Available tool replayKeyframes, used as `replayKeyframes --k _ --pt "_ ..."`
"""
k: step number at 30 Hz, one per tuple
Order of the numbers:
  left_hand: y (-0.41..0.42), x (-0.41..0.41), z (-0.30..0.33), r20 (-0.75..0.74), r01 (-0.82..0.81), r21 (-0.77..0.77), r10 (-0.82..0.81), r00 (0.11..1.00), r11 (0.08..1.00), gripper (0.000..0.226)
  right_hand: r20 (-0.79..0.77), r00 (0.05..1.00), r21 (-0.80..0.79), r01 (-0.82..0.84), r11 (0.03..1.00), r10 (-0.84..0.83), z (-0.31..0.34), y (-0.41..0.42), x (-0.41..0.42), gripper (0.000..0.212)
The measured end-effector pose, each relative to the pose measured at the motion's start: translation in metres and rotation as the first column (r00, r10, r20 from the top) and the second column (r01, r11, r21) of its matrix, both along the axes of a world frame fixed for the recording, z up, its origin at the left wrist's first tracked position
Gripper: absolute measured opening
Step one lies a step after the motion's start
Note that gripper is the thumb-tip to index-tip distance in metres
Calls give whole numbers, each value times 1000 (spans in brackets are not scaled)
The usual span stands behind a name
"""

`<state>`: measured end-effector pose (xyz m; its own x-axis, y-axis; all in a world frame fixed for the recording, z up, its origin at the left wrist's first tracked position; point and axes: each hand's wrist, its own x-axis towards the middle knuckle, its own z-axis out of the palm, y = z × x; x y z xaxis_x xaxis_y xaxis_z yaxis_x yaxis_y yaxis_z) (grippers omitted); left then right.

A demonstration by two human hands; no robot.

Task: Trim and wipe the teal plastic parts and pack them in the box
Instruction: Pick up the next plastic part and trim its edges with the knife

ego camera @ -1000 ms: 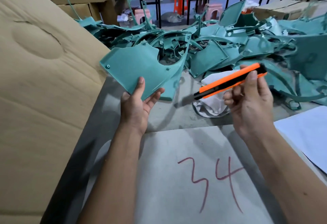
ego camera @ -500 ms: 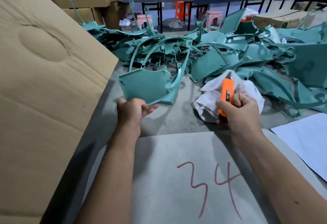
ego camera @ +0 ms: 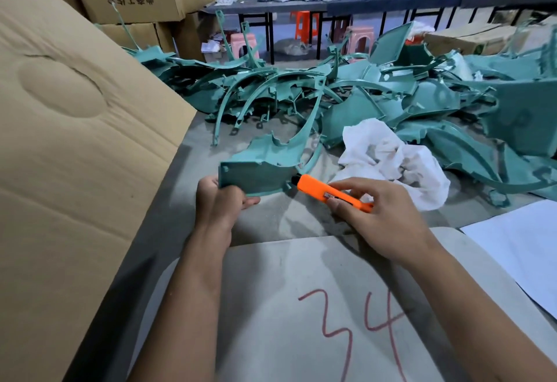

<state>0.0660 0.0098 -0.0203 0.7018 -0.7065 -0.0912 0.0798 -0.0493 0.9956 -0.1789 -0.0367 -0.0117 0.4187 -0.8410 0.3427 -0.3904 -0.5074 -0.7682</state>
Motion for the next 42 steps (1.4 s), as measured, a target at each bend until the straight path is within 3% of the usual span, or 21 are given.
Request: replayKeyframes --k 7,10,12,14,16,18,20,26,28,31,36,39,42 --pt "5 12 2 -47 -11 35 13 999 999 37 -99 991 -20 91 996 -92 -7 -12 -8 30" --pt "8 17 2 -41 -51 34 52 998 998 40 -218 933 -133 263 955 -288 -9 -19 -14 35" --pt "11 20 2 -7 -110 48 110 994 993 42 -207 891 -212 361 908 -403 -8 -23 -20 39" --pt "14 24 2 95 -124 39 120 988 991 34 -94 946 -240 282 929 -311 -6 -22 -24 38" --pt "18 24 3 222 -60 -22 64 973 998 20 -37 996 -200 72 977 -81 -2 -16 -22 40" --pt "22 23 4 367 17 -41 -1 930 999 18 -103 992 -191 -97 977 78 -2 -10 -17 42" --pt "24 25 2 439 27 -35 -9 898 999 20 -182 981 -207 -99 973 62 -7 -13 -15 42" --pt "20 30 -2 378 -44 -2 42 925 999 16 -181 931 -253 267 930 -316 -13 -29 -26 35" --pt "20 30 1 341 -83 34 66 938 996 18 -138 970 -268 159 950 -201 -12 -22 -23 38" --pt "21 29 4 298 -89 19 79 951 996 33 -213 977 -225 -79 971 30 -12 -13 -12 42" --pt "21 26 6 266 -94 22 85 960 995 41 -196 956 -285 156 946 -217 -11 -25 -20 37" --pt "20 25 6 236 -97 14 91 967 995 38 -62 994 -230 73 970 -90 -7 -16 -18 30" --pt "20 21 8 229 -80 21 73 971 997 35 -118 993 -141 -15 990 -2 -8 -9 -10 21"
